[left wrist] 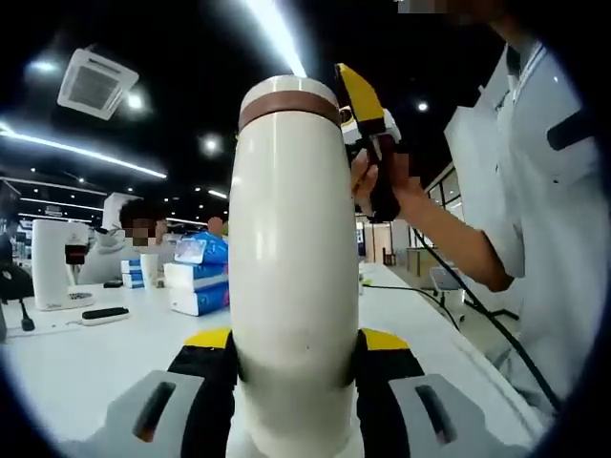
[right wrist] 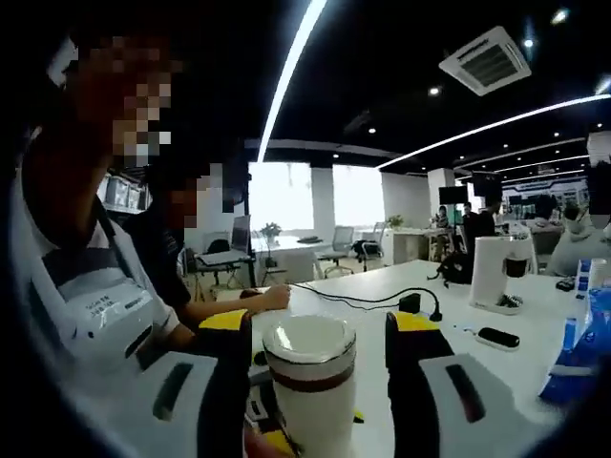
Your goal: Grasp the water cup twist off the cup lid place the cup lid on the table
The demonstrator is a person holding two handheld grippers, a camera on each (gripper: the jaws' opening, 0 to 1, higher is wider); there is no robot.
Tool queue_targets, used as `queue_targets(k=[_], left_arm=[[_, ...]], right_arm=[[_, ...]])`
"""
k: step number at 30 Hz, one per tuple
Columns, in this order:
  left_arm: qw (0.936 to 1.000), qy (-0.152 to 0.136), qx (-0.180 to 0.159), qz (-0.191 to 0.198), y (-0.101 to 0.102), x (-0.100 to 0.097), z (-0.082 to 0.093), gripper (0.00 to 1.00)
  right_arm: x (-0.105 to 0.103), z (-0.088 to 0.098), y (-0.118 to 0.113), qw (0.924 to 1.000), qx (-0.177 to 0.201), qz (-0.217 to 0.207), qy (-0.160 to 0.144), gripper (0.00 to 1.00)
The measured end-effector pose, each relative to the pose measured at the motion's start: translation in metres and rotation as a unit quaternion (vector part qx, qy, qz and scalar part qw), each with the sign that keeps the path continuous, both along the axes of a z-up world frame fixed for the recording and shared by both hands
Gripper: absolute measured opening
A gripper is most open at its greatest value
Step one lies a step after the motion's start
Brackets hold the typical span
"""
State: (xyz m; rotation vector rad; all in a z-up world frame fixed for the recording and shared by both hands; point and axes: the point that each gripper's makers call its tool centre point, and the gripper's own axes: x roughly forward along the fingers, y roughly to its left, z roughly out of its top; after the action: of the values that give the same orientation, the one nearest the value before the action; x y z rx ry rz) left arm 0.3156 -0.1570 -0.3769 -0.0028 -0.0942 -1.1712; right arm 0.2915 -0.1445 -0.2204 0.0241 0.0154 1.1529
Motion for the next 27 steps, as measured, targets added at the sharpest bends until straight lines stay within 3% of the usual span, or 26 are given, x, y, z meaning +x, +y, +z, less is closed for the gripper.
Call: queue_targets(k=[2, 4, 8, 13, 19, 24, 27], left_arm=[[1.0000, -0.001, 0.000, 0.000, 0.000, 0.000, 0.000, 0.50], [1.0000, 0.000, 0.000, 0.001, 0.000, 0.000, 0.000, 0.50], [1.0000, -0.001, 0.001, 0.002, -0.001, 0.000, 0.000, 0.50], [1.0000, 0.000, 0.001, 0.002, -0.001, -0.001, 0.000, 0.50], [1.0000, -0.001, 0.002, 0.003, -0.001, -0.002, 0.000, 0.50], [1.0000, -0.002, 0.002, 0.005, -0.001, -0.002, 0.000, 0.50], [1.0000, -0.003, 0.003, 0.006, 0.000, -0.002, 0.000, 0.50]], right_arm=[[-0.004, 0.003, -0.004, 0.9990, -0.009, -0.043, -0.002, 0.66], [-0.008, 0.005, -0.006, 0.9955, -0.027, -0.085, -0.032, 0.70], [-0.020, 0.001, -0.004, 0.9889, -0.046, -0.131, -0.052, 0.70], [-0.038, -0.007, 0.009, 0.9892, -0.027, -0.141, -0.031, 0.76], [-0.049, -0.020, 0.006, 0.9795, -0.054, -0.191, -0.037, 0.85], [-0.050, -0.021, 0.003, 0.9751, -0.035, -0.217, -0.026, 0.87], [-0.046, -0.020, 0.001, 0.9722, -0.011, -0.234, -0.012, 0.83]])
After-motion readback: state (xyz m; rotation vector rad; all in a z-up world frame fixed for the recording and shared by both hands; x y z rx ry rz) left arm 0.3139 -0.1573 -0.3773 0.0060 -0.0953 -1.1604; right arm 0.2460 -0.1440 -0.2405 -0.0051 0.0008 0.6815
